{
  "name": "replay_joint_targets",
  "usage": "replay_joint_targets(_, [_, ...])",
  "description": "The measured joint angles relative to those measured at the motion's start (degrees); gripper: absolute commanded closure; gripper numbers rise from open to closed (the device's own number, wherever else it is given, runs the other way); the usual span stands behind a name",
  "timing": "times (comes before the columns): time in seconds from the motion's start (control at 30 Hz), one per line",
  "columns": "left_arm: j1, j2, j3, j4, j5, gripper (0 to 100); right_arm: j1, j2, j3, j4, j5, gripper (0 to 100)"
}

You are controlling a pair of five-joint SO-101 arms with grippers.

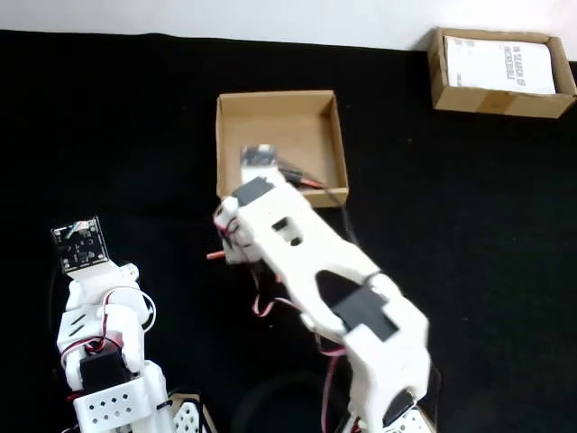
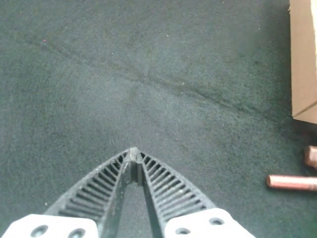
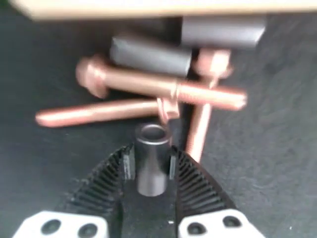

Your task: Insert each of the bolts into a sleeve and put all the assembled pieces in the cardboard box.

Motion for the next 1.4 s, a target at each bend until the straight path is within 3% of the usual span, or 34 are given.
replay_joint_targets(0.2, [0.0,0.0,0.0,0.0,0.0,99,2.4,-19.3,0.1,3.3,5.7,99.2])
replay_joint_targets(0.47, [0.0,0.0,0.0,1.6,0.0,99,6.2,-41.3,0.4,18.3,6.5,99.2])
replay_joint_targets(0.6, [0.0,0.0,0.0,7.7,-4.6,99,16.1,-49.7,0.4,23.6,6.5,99.2])
replay_joint_targets(0.8, [0.0,0.0,-0.4,12.4,-23.1,99,34.8,-62.4,6.0,27.2,11.2,99.2])
replay_joint_targets(1.0, [1.8,0.6,-5.8,16.4,-26.3,99,49.8,-82.2,27.2,27.3,18.6,99.1])
replay_joint_targets(1.17, [8.5,11.0,-14.8,16.5,-32.3,99,56.8,-101.5,44.7,22.8,22.2,99.1])
replay_joint_targets(1.3, [14.3,28.1,-27.3,19.2,-33.7,99,60.7,-116.1,54.9,17.1,24.4,99.1])
replay_joint_targets(1.4, [19.2,43.8,-38.9,23.9,-33.8,99,63.0,-119.3,59.9,15.8,24.8,99.1])
